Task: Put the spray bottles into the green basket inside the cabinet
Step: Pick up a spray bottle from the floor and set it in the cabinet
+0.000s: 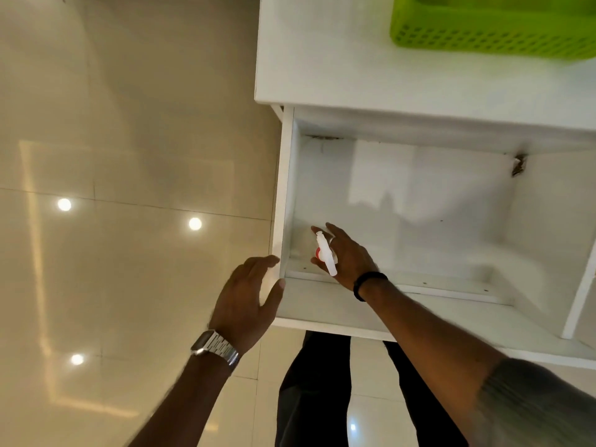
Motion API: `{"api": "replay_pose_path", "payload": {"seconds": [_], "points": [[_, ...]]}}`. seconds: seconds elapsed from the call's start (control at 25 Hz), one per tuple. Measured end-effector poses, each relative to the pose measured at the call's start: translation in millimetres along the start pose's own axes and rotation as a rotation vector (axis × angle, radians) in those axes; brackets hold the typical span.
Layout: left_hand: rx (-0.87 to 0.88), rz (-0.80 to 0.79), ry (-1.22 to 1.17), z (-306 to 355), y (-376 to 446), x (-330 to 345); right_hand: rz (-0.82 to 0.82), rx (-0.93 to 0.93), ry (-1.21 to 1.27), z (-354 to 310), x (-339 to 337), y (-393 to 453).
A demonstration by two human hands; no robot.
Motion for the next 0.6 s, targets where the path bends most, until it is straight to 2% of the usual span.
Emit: {"api": "replay_pose_path", "payload": {"seconds": [0.2, 0.48, 0.6], "points": [[-0.026, 0.06, -0.109, 22.8, 9.4, 13.0, -0.096, -0.029, -0.14, 6.6, 29.7, 10.6], [-0.039, 0.053, -0.091, 13.6, 4.7, 27.3, -0.143, -0.019, -0.148, 7.7, 47.4, 14.7], [-0.045, 0.061, -0.073, 10.7, 0.2, 22.2, -0.158, 0.02, -0.211, 1.5, 35.6, 2.2]]}}
Point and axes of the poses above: each hand's wrist, its own y-axis towards the middle knuckle, its own x-axis out of the palm, z = x × y, the point moved 9 cm from there along y, towards the middle knuckle, and after that the axes turned 15 degrees about -x, right-handed, at the moved point
